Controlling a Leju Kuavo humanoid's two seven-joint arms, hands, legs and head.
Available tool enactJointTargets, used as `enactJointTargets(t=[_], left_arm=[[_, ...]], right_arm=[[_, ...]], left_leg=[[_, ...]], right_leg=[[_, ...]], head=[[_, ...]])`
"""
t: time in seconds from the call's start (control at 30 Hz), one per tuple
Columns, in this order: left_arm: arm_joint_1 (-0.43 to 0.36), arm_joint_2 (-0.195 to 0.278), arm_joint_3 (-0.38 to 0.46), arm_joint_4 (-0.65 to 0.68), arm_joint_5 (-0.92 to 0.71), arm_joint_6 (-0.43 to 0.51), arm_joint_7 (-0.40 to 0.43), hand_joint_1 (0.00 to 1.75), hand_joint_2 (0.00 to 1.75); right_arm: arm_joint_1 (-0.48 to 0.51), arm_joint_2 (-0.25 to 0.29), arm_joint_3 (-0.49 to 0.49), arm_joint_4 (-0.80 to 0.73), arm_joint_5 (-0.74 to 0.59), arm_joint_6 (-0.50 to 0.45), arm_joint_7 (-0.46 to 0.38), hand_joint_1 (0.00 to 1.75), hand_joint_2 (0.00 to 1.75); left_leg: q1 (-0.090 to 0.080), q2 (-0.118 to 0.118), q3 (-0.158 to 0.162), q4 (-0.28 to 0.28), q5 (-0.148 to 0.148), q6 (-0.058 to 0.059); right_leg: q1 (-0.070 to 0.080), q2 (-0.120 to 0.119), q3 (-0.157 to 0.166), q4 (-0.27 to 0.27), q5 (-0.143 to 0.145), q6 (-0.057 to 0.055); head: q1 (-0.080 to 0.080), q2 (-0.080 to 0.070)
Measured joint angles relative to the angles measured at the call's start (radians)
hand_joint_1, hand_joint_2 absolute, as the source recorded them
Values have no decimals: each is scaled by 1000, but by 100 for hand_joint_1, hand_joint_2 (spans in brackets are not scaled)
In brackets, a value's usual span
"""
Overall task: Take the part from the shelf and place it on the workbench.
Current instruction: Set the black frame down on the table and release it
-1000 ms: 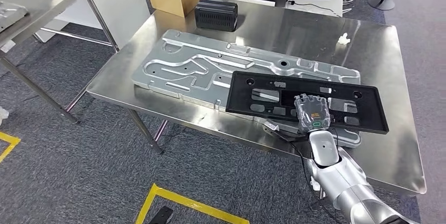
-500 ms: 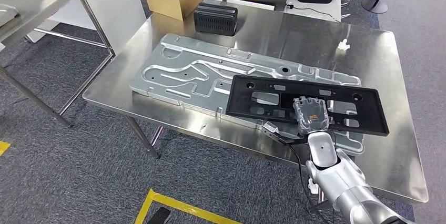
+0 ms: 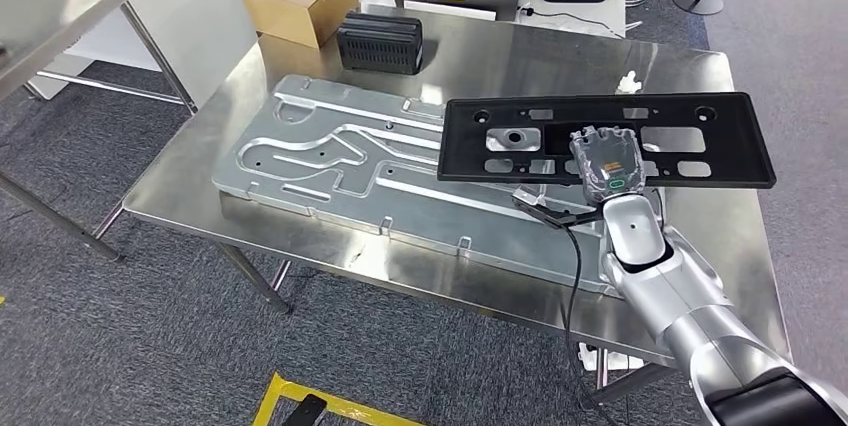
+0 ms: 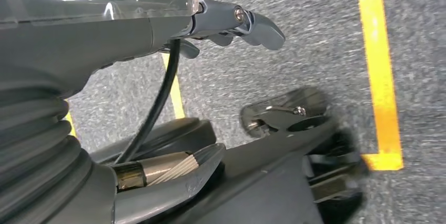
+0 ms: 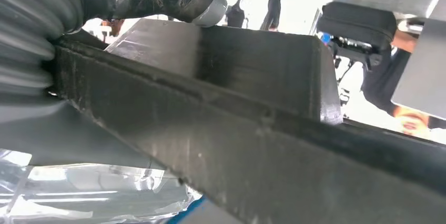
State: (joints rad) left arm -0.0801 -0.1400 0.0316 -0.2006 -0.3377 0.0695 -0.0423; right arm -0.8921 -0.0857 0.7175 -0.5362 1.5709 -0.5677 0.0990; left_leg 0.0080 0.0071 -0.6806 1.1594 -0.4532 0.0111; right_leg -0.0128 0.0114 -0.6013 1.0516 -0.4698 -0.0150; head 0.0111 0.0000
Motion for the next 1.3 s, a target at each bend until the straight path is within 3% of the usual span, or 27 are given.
enactJointTargets(t=[0.03, 0.07, 0.13, 0.23, 0.27, 0.33, 0.4, 0.43, 0.5, 0.57, 0.63, 0.73, 0.83, 1.03, 1.13, 1.27, 1.3], left_arm=[[0, 0, 1, 0, 0, 0, 0, 0, 175], [-1, 0, 3, 0, 0, 1, 1, 0, 175], [-2, 0, 5, 0, 0, 1, 2, 0, 175], [-1, -1, 6, 0, 0, 2, 5, 0, 175], [-1, -1, 7, 0, -3, 2, 3, 0, 175], [-2, -1, 8, 0, -13, 1, -7, 0, 175], [1, -1, 8, 0, -24, -2, -19, 0, 175], [2, -1, 8, 0, -26, -5, -23, 0, 175], [4, -1, 8, 0, -31, -10, -28, 0, 175], [3, -1, 8, 0, -34, -14, -30, 0, 175], [2, -1, 8, 0, -35, -15, -31, 0, 175], [3, 0, 8, 0, -37, -8, -28, 0, 175], [1, 0, 10, 0, -33, 12, -25, 0, 175], [3, 2, 16, 0, -28, 19, -21, 0, 175], [5, 3, 17, 0, -29, 19, -19, 0, 175], [5, 4, 20, 0, -30, 18, -18, 0, 0], [5, 4, 20, 0, -30, 18, -18, 0, 0]], right_arm=[[-1, 0, 5, -2, 0, 0, 0, 169, 175], [-1, 0, 9, -3, 0, 0, 1, 169, 175], [0, 0, 15, -4, 1, 0, 2, 169, 175], [2, -2, 22, -6, 1, -1, 4, 169, 175], [2, -3, 23, -6, 1, -2, 4, 169, 175], [9, -8, 25, -6, 1, -5, 4, 169, 175], [26, -14, 25, -5, 1, -8, 2, 169, 175], [34, -17, 25, -5, 1, -10, 1, 169, 175], [42, -19, 24, -5, 1, -14, -1, 169, 175], [44, -20, 24, -6, 0, -19, -1, 85, 87], [47, -21, 23, -6, 0, -22, -1, 0, 0], [52, -21, 21, -6, -1, -24, -2, 0, 0], [56, -21, 14, -6, -1, -27, -3, 0, 0], [73, -21, 6, -4, -1, -34, -3, 0, 0], [80, -21, 2, -3, -1, -36, -6, 0, 0], [81, -21, 0, -2, -1, -36, -9, 0, 0], [81, -21, 0, -2, -1, -36, -10, 0, 0]], left_leg=[[-3, -1, 23, -57, 27, 7], [-6, -2, 40, -95, 36, 12], [-11, -3, 50, -118, 29, 16], [-2, -1, 67, -145, 33, 26], [1, 0, 73, -152, 34, 30], [0, 0, 78, -154, 31, 37], [0, -3, 81, -152, 26, 39], [0, -4, 84, -149, 22, 38], [0, -6, 89, -141, 10, 33], [-4, -6, 91, -132, -1, 25], [-9, -6, 89, -128, -6, 24], [-10, -6, 93, -132, -6, 31], [-10, -5, 97, -138, -6, 30], [-8, -5, 100, -144, -4, 14], [-8, -5, 100, -144, -4, 12], [-9, -5, 100, -143, -4, 11], [-9, -5, 100, -142, -4, 11]], right_leg=[[1, 1, 6, -1, -4, 3], [2, 2, 8, -2, -6, 7], [1, 3, 8, -7, -7, 17], [1, 0, 1, 11, -25, 34], [0, -1, -17, 47, -44, 38], [-1, -4, -83, 169, -92, 46], [-3, -5, -141, 254, -104, 52], [-3, -5, -145, 244, -81, 53], [-3, -8, -102, 125, -2, 50], [1, -11, -57, 17, 44, 40], [3, -10, -45, -9, 47, 32], [3, -7, -43, -12, 47, 29], [4, -6, -42, -12, 45, 24], [5, -6, -42, -11, 44, 21], [5, -6, -42, -11, 44, 20], [5, -6, -41, -11, 44, 21], [4, -6, -41, -11, 44, 21]], head=[[0, 0], [0, 0], [-1, 0], [-1, 0], [0, 0], [0, 0], [0, 0], [1, 0], [1, 0], [0, 0], [0, 0], [-1, 0], [-1, 0], [-1, 0], [-1, 0], [-1, 0], [-1, 0]])
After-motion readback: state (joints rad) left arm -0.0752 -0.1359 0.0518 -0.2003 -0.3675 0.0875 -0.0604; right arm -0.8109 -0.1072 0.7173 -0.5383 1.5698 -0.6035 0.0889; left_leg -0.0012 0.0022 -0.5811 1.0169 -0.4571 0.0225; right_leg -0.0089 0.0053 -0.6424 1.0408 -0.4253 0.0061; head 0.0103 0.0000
